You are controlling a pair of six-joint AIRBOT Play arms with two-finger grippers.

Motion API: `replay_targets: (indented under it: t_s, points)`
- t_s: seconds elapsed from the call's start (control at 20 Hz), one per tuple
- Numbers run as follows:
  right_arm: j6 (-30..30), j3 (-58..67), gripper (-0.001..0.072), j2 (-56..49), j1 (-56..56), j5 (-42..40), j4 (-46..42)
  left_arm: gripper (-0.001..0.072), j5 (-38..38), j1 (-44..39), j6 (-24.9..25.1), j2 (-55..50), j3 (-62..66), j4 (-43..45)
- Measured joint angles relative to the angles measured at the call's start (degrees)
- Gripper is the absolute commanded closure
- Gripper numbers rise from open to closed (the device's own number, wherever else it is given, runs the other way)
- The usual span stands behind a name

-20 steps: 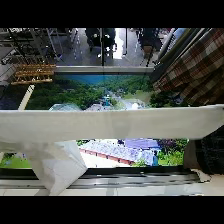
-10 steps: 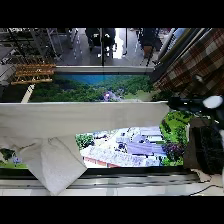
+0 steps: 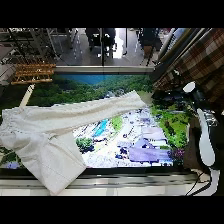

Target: Fold the clothes and pants, and hang the long-sleeved shirts on hangers.

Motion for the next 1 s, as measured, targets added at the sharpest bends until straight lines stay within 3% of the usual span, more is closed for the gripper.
replay_targets:
  t_s: [0.1,0.25,0.35,0.5,0.75,1.0]
  points:
    - [-2.21,-2.27,0.0217,1.68,-0.33,7.61,3.32,0.0224,-9.38,2.89,-1.11,-0.17,-0.9,3.74]
    - [-5.53,-9.55,0.0217,6.12,3.41,14.78,10.93,0.022,-18.82,6.01,-1.73,-0.28,-5.79,5.33]
    - [-6.51,-14.38,0.0218,8.96,8.24,15.76,13.35,0.0153,-21.53,7.1,-1.66,-0.28,-10.03,3.58]
    - [-4.79,-20.63,0.0206,11.08,18.64,13.55,14.62,0.0083,-20.92,8.28,-0.96,-0.28,-15.47,-1.77]
    - [-0.44,-25.24,0.0185,7.21,34.03,2.49,15.34,0.0083,-16.02,9.01,1.33,-0.15,-18.93,-7.89]
    - [-0.44,-24.17,0.0186,0.5,41.94,-4.22,20.33,0.0083,-12.96,9.25,3.56,1.27,-19.56,-9.49]
